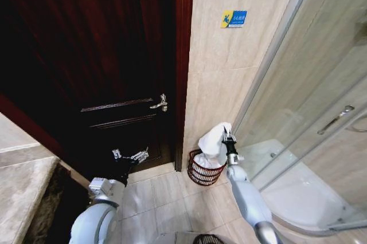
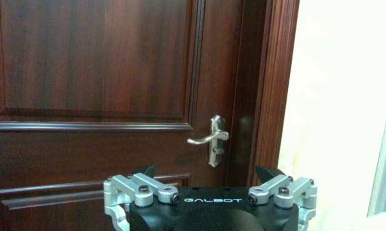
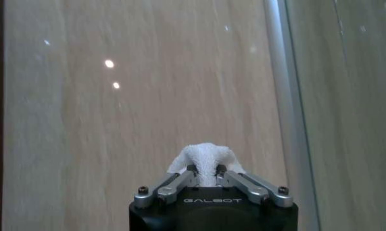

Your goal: Discard the used towel into the hamper.

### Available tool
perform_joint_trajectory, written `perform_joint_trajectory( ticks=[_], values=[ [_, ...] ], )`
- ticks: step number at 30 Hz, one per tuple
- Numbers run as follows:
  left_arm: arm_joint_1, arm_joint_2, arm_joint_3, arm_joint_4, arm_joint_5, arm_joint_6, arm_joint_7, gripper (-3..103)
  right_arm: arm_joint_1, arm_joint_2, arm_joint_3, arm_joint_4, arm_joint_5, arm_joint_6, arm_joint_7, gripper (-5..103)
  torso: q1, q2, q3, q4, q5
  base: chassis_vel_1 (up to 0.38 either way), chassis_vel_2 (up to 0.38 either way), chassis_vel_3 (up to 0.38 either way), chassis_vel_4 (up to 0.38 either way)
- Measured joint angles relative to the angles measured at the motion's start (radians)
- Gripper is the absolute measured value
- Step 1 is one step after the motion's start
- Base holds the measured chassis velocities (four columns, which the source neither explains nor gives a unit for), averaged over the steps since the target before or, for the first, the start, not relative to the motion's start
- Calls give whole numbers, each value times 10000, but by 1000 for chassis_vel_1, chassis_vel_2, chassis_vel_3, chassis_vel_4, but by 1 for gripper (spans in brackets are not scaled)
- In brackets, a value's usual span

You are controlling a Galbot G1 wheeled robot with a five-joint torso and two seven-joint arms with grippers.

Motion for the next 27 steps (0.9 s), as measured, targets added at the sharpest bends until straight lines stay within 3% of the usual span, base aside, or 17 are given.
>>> perform_joint_trajectory(
  ticks=[9, 14, 27],
  values=[
    [0, 0, 0, 0, 1, 0, 0, 100, 400, 97, -437, -2079, 642, -334, -874, 8, 0, 0, 0, 1, 1, 0, 0, 0, 0],
    [0, 0, 0, 0, 0, 0, 0, 100, 701, 150, -771, -2677, 1249, -1013, -1084, 8, 0, 0, 0, 1, 2, 0, 0, 0, 0],
    [0, 0, 0, 0, 1, 0, 0, 100, 666, 64, -510, -2618, 1041, -1113, -1251, 8, 1, 2, 2, 1, 2, 0, 0, 0, 0]
  ],
)
